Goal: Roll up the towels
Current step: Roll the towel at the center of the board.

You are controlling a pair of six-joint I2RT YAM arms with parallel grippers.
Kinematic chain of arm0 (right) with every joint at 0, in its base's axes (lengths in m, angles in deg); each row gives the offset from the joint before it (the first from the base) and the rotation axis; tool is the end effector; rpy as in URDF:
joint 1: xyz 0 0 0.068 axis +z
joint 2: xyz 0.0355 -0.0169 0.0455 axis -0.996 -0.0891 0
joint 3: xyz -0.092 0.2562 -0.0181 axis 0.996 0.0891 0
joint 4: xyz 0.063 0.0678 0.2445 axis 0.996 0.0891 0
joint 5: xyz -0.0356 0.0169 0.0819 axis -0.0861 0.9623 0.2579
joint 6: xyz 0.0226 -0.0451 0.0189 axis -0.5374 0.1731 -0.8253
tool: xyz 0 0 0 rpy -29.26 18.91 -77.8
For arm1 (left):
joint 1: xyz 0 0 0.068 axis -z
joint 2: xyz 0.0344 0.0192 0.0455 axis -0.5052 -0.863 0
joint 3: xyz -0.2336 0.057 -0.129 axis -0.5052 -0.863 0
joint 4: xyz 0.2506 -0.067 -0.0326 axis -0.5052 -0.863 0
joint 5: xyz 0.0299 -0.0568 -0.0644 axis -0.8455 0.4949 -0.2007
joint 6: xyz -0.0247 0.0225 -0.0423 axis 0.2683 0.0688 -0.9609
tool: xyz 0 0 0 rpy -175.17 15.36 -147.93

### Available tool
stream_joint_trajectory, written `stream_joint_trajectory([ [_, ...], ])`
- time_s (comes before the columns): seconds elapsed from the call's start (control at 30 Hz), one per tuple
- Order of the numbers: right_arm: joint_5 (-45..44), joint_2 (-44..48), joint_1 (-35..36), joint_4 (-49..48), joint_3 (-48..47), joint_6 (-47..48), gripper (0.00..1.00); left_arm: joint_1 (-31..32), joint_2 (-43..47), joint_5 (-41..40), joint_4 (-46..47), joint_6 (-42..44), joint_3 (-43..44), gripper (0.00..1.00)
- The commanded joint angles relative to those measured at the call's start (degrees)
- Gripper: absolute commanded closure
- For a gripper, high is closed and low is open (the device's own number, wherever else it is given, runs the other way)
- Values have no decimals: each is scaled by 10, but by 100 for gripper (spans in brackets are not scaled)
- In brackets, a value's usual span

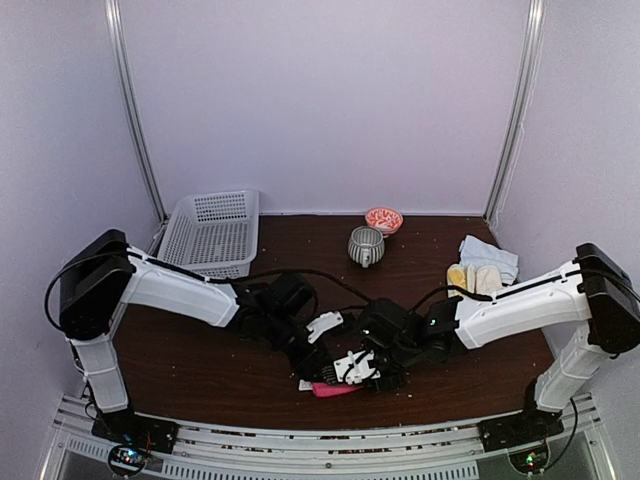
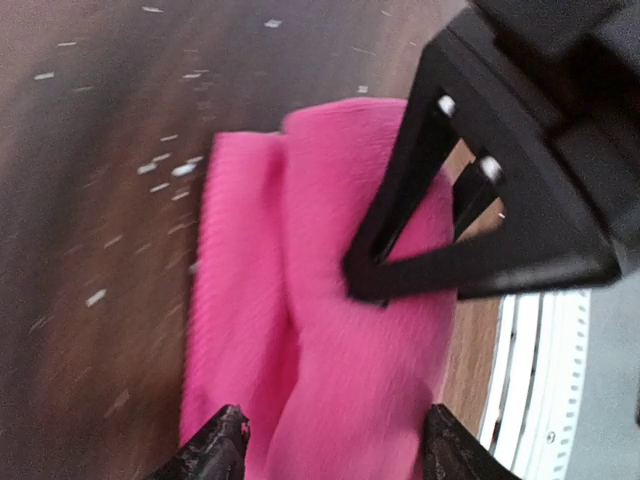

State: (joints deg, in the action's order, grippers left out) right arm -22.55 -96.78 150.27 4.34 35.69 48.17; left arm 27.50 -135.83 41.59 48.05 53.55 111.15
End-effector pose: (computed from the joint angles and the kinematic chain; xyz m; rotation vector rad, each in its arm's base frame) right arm 0.1230 0.2812 0.1616 -2.1612 1.5727 0.3461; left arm 0.1812 -0.3219 0.1466 1.3683 2.3445 -1.0760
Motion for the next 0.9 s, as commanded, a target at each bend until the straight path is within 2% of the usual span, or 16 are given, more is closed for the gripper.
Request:
stream_joint_trajectory([
  [0.0, 90, -64, -26, 118, -5, -15, 90, -20, 113, -122, -14, -19, -43, 37],
  [0.13, 153, -111, -64, 185, -63, -26, 91, -20, 248, -139, 38, -42, -110, 36],
  [0.23, 204, -158, -100, 232, -108, -37, 92, -17, 338, -175, 52, -33, -127, 34],
  [0.3, 234, -195, -125, 266, -146, -39, 93, 11, 377, -187, 51, 9, -125, 33],
  [0.37, 258, -235, -149, 309, -179, -35, 93, 67, 390, -229, 36, 74, -107, 32],
  [0.47, 291, -296, -175, 362, -228, -19, 94, 146, 335, -304, -35, 138, -43, 34],
  [0.57, 327, -355, -195, 411, -273, -2, 94, 197, 247, -353, -100, 181, 13, 36],
  [0.7, 341, -393, -205, 420, -294, -3, 95, 215, 161, -373, -119, 209, 48, 37],
  [0.87, 346, -403, -208, 420, -301, -11, 95, 216, 86, -436, -115, 234, 78, 32],
])
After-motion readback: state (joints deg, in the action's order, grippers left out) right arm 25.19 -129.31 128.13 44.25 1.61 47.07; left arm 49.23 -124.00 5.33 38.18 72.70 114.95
